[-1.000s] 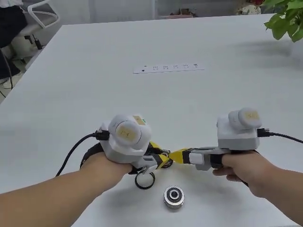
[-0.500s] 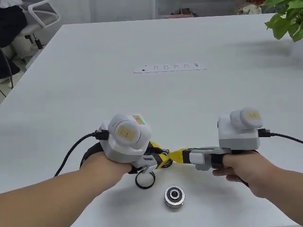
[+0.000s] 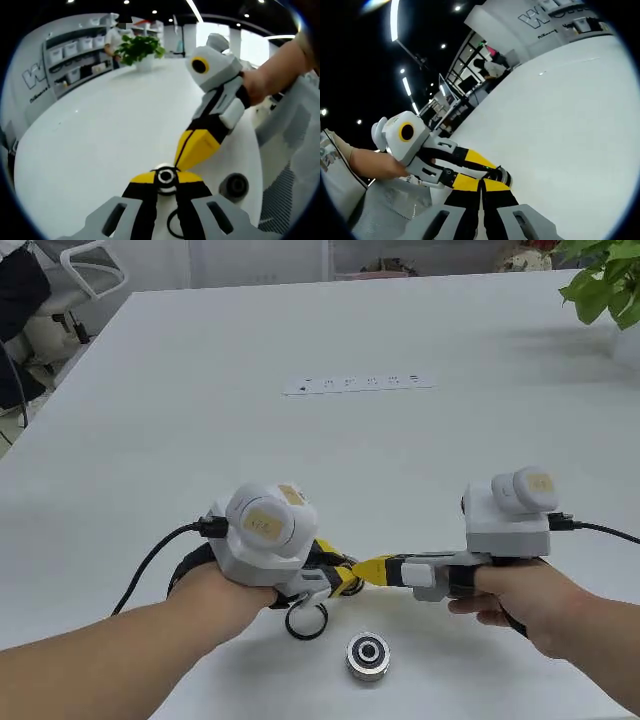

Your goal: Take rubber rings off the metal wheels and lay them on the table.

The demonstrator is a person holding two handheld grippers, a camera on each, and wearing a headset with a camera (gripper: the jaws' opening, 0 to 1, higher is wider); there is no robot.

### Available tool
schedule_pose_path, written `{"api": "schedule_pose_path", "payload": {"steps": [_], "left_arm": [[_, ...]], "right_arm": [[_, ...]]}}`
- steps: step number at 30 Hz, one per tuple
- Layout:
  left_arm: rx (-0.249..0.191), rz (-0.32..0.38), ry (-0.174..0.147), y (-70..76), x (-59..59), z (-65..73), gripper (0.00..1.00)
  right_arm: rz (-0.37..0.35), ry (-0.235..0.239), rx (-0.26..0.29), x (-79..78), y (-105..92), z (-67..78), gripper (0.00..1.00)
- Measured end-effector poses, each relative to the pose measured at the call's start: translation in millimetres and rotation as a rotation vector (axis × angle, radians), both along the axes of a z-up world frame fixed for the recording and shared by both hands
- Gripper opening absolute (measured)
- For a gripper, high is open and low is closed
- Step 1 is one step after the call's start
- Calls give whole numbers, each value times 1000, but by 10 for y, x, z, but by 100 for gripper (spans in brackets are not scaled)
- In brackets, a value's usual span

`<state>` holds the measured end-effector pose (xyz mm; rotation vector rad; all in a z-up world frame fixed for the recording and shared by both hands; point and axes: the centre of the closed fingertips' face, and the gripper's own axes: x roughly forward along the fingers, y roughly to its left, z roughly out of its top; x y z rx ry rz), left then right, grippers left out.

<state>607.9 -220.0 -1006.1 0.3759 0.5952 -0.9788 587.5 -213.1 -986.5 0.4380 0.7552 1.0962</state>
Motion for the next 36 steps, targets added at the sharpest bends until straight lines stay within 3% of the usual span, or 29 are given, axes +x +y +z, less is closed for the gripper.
{"api": "schedule_pose_path", "payload": {"steps": [8, 17, 29, 36], "left_arm": [[-6, -3, -1, 2, -12, 0, 14], [-9, -14, 9, -10, -14, 1, 15], [-32, -28, 3, 35, -47, 111, 14], [-21, -29, 5, 104, -54, 123, 15]], "right_arm": [[-15, 26, 41, 4, -18, 10, 0], [-44, 30, 14, 38, -42, -49, 0], [-41, 28, 21, 35, -33, -38, 0], [-32, 25, 23, 21, -24, -23, 0]]}}
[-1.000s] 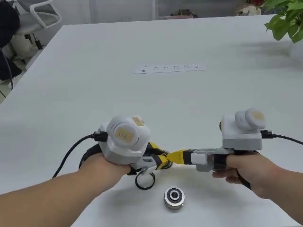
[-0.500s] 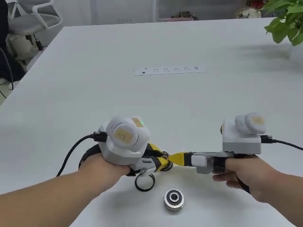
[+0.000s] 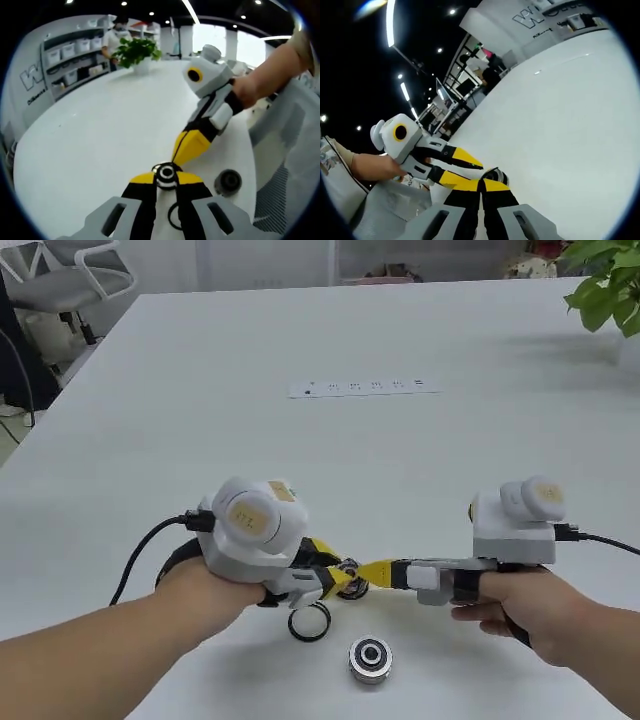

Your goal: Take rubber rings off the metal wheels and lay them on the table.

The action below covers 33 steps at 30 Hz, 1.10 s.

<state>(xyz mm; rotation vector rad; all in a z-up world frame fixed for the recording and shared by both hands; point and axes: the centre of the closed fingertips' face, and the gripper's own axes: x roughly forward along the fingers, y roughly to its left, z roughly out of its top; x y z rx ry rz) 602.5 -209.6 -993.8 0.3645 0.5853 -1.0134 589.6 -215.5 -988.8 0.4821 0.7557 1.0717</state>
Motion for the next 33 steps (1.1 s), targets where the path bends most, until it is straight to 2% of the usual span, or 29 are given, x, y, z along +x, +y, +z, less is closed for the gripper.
{"api": "schedule_pose_path", "payload": {"steps": [5, 6, 7, 8, 19, 26, 29, 33], "left_arm": [[-9, 9, 6, 63, -18, 42, 19], [-10, 9, 6, 69, -21, 45, 20], [-11, 8, 7, 85, -34, 58, 21], [-12, 8, 8, 95, -40, 67, 21], [-38, 1, -2, 276, -161, 233, 30], [-59, 4, 8, 402, -283, 321, 39], [-85, 19, 19, 463, -319, 374, 42], [-94, 19, 15, 526, -389, 419, 49]], "right_arm": [[11, -5, 7, -1, 16, 18, 0], [14, -7, 18, -8, 28, 42, 0], [8, -6, 51, 5, 48, 101, 0], [4, -8, 56, 31, 38, 120, 0], [16, -14, 65, -21, 64, 184, 0], [22, -10, 81, -37, 75, 233, 0], [39, -3, 82, -66, 100, 227, 0], [60, 8, 83, -109, 148, 239, 0]]}}
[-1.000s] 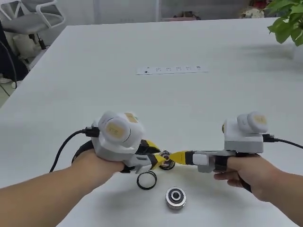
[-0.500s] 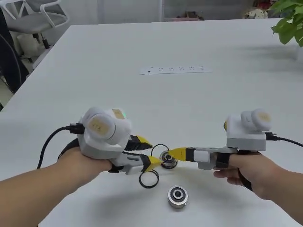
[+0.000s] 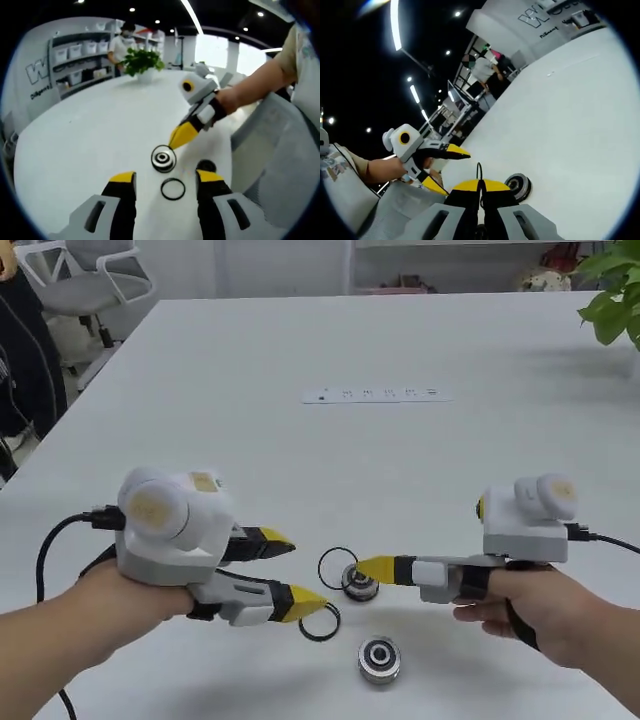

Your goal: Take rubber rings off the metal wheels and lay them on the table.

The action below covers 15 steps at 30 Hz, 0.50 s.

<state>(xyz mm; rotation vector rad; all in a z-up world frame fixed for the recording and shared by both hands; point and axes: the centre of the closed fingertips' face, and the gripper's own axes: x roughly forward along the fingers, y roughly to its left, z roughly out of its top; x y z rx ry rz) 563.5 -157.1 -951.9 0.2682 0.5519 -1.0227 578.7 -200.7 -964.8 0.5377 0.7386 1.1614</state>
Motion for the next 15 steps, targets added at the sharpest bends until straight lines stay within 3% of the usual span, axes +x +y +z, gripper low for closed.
{"api": "schedule_pose_path", "payload": {"steps": [6, 15], "left_arm": [[-1, 11, 20, 111, -96, -6, 58], [-28, 58, 34, 262, -165, 1, 62]], "right_arm": [[39, 16, -17, -107, 84, -14, 0], [100, 51, -82, -232, 160, -158, 0]]}}
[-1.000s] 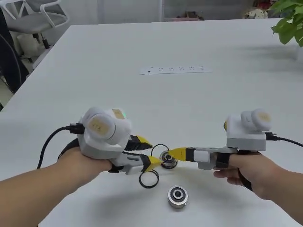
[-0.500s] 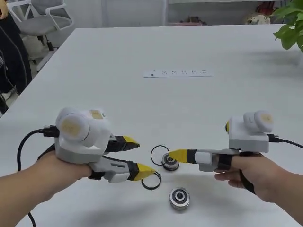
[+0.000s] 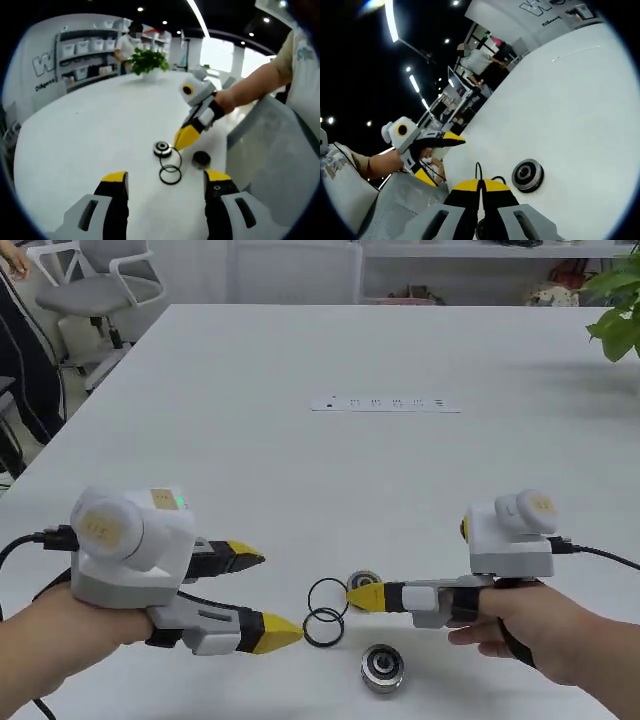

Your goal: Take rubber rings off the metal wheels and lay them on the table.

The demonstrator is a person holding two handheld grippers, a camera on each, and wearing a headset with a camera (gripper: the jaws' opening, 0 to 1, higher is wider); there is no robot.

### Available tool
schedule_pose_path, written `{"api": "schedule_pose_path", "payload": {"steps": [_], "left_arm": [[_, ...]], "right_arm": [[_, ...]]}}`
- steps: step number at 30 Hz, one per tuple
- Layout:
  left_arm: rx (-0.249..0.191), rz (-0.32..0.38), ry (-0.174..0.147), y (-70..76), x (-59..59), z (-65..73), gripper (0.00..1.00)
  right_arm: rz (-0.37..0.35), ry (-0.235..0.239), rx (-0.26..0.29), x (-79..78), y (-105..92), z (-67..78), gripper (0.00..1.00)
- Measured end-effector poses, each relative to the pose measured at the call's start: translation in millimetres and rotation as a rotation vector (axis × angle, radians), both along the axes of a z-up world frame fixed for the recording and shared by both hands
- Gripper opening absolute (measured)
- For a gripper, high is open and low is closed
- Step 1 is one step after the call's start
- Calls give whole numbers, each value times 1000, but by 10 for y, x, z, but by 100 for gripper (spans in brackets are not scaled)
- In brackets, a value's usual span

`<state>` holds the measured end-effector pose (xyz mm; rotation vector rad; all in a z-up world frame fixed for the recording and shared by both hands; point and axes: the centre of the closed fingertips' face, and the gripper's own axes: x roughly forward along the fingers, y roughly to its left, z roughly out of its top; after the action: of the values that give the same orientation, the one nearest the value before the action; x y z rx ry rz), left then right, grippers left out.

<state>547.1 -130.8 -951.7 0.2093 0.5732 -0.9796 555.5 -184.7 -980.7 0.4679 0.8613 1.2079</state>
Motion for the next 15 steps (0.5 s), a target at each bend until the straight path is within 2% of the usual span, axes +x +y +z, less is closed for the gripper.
{"api": "schedule_pose_path", "payload": {"steps": [6, 15], "left_arm": [[-7, 15, 5, 81, -14, 0, 62], [-13, 22, 8, 80, -36, -6, 63]], "right_arm": [[38, 3, -50, -37, 59, -118, 0], [35, 3, -96, -15, 53, -234, 0]]}}
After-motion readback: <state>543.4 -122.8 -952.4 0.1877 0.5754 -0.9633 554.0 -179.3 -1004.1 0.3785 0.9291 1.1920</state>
